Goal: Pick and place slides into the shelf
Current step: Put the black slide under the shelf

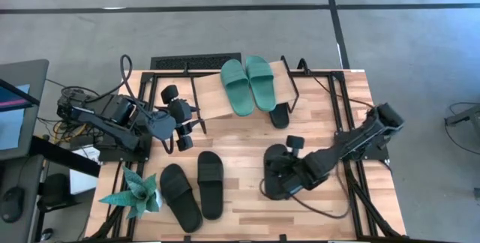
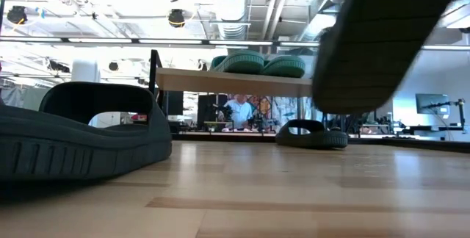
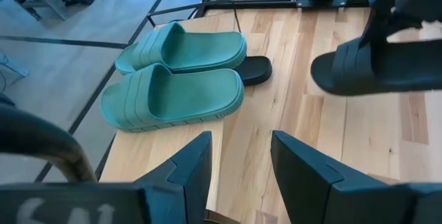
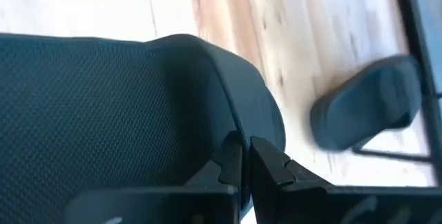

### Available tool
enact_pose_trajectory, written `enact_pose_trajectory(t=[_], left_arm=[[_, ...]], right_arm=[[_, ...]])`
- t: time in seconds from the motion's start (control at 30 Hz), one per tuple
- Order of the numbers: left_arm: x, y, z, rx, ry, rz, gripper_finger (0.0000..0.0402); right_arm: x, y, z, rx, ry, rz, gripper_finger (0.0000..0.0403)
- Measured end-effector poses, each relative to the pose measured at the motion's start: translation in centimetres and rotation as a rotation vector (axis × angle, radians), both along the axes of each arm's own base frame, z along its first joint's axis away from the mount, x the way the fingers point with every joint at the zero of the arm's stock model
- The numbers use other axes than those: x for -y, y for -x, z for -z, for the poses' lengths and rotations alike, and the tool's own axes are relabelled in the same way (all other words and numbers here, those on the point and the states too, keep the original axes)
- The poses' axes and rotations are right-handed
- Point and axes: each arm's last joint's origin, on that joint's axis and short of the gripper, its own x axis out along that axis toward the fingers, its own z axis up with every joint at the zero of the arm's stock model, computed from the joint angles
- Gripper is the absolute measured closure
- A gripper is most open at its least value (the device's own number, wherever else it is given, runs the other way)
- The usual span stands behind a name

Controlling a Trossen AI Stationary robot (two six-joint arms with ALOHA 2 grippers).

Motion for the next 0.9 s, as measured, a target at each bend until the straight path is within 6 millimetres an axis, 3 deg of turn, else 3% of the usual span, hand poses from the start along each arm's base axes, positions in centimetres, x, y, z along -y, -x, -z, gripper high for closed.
enact_pose_trajectory(t=[0.2,0.37,0.9], left_arm=[[0.0,0.0,-0.1,0.01,-0.008,-0.014,0.0262],[0.0,-0.2,-0.3,0.05,0.003,-0.025,0.0262],[0.1,-0.6,-0.8,0.146,0.081,-0.073,0.0262]], right_arm=[[0.7,2.9,0.1,0.02,-0.021,0.009,0.0402],[1.5,4.0,1.3,0.036,-0.029,0.002,0.0402],[5.3,0.8,4.4,0.092,0.079,-0.227,0.0402]])
